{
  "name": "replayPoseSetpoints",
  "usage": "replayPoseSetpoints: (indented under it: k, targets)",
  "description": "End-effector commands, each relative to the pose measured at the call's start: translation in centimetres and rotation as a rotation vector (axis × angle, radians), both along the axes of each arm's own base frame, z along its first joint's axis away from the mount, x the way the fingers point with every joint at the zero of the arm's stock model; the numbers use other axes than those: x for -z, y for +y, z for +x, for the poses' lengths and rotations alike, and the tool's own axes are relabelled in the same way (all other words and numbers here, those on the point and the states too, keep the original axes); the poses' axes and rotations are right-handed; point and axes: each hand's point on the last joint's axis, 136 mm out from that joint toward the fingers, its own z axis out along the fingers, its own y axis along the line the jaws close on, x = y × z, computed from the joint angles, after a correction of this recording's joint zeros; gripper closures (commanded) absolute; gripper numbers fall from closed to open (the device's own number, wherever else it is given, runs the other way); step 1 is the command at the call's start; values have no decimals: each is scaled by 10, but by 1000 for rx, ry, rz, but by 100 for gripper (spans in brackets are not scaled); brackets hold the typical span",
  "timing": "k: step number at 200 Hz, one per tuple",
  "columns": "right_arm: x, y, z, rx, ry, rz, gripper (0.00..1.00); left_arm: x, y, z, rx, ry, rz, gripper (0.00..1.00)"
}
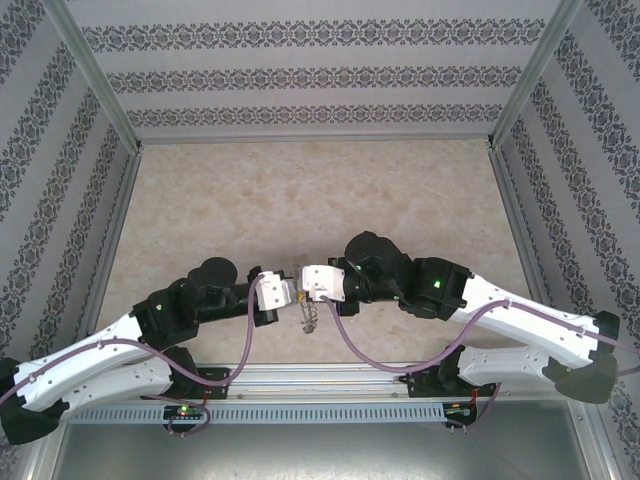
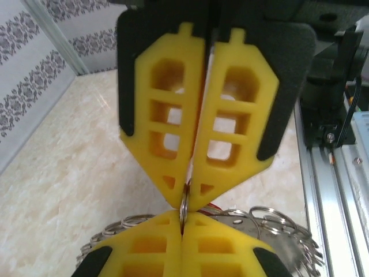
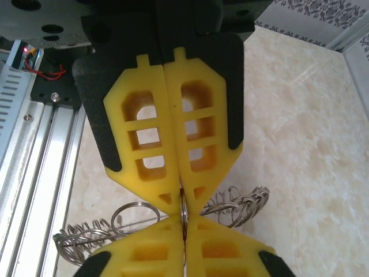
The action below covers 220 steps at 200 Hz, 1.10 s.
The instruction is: Put the keys on the keyring
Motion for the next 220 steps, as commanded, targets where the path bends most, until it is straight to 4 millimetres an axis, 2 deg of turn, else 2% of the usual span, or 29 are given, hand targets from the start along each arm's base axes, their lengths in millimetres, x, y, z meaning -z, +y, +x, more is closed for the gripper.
replayPoseSetpoints:
  k: [1, 39, 68, 106, 162, 220]
  targets:
    - [-18, 8, -10, -43, -7, 98, 85, -44, -6, -16, 77, -54, -210, 100]
    - [-16, 6, -19, -72, 13, 134, 80, -63, -3, -27, 122, -79, -312, 100]
    - [-16, 5, -18, -62, 14, 138, 81, -63, -3, -30, 136, -77, -329, 100]
    - [-11, 1, -21, -58, 28, 135, 73, -68, 1, -33, 141, -88, -348, 100]
    - [-9, -2, -23, -56, 43, 144, 72, -69, 3, -34, 140, -93, -344, 100]
    - [-13, -5, -24, -49, 41, 167, 90, -69, 2, -34, 142, -93, -345, 100]
